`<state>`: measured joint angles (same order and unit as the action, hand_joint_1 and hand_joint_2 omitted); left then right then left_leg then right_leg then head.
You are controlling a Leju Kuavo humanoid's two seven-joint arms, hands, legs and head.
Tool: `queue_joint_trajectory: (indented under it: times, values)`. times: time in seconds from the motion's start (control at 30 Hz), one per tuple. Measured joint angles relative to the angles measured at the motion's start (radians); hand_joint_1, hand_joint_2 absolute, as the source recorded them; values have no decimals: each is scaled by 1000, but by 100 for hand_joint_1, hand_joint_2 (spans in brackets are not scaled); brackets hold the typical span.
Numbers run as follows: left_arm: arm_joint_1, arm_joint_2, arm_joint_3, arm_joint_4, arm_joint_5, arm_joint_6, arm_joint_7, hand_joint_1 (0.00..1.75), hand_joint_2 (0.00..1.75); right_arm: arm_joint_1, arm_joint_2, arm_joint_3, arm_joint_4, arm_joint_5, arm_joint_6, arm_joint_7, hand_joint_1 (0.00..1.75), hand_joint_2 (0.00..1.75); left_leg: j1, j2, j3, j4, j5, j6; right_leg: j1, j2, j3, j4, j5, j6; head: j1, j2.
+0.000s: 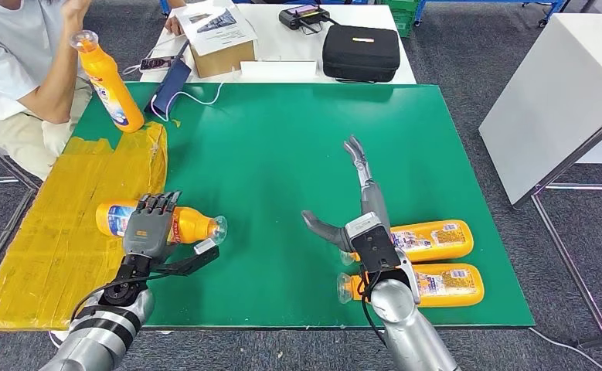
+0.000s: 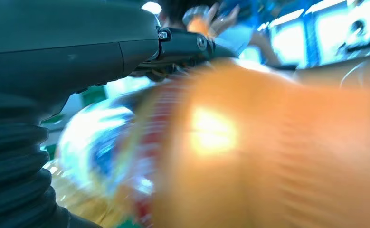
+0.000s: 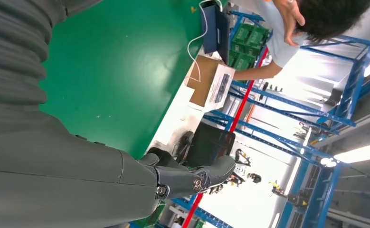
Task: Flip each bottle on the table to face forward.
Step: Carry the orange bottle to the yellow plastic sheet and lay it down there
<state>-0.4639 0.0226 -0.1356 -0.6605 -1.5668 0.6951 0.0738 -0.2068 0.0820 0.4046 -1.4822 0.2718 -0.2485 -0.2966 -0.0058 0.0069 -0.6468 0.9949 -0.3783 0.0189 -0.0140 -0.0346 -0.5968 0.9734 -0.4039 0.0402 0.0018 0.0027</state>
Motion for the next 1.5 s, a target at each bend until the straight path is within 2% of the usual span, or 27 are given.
queue_joint_trajectory:
  times: [0.23,0.47,0.7,0.77,0.83,0.93,1.03,1.1,1.2,1.3,1.4,1.5]
  values:
    - [-89,1,-3,178,26,-23,77,0,175,-4,0,10,7,38,-5,14,0,175,0,0,2,0,0,0,0,0,3,0,0,0,0,0]
    - [-136,-2,18,242,90,-96,37,0,175,-4,-5,12,8,82,-12,29,0,175,0,-2,7,0,0,0,0,-1,8,0,-1,-1,0,0]
    - [-147,-5,29,258,103,-107,24,0,175,-4,-8,12,8,89,-12,32,0,175,0,-3,9,-1,1,-1,0,-1,10,0,0,-1,0,0]
    - [-151,-8,41,264,139,-115,-18,0,175,-4,-9,12,9,104,-11,36,0,175,0,-3,10,-1,1,-1,0,-1,11,0,0,-1,0,0]
    - [-149,-14,60,264,208,-115,-95,0,175,-4,-10,12,9,123,-9,40,0,175,0,-4,10,0,1,-1,0,-1,11,0,0,-1,0,0]
    - [-136,-31,115,243,424,-128,-324,0,175,-3,-15,11,9,165,-10,45,0,175,0,-6,10,0,2,0,0,-4,11,0,0,-1,-1,0]
    - [-74,-64,167,145,689,-200,-564,0,175,-2,-25,10,12,235,-18,52,0,175,0,-6,9,0,2,0,0,-4,10,0,0,-1,0,0]
    - [-6,-87,175,24,833,-252,-635,0,175,-2,-35,9,15,307,-26,69,0,175,0,-5,7,0,2,0,-1,-4,7,0,0,0,0,0]
    - [98,-112,170,-200,1005,-308,-658,0,175,-2,-62,8,19,461,-27,126,0,175,-1,-4,4,0,2,1,-2,-2,4,0,1,1,0,0]
    - [190,-122,158,-427,1104,-337,-659,0,175,-5,-110,6,25,601,2,187,0,175,-2,-5,2,0,1,1,-2,-3,3,-1,1,2,-1,0]
    - [253,-129,147,-599,1139,-353,-657,0,175,-9,-161,-2,33,651,31,207,0,175,-2,-7,1,0,1,1,-2,-4,3,-1,0,2,0,0]
    - [293,-137,132,-713,1155,-371,-654,0,175,-17,-212,-14,42,676,74,216,0,175,-2,-7,1,0,1,1,-2,-4,2,-1,0,2,-1,0]
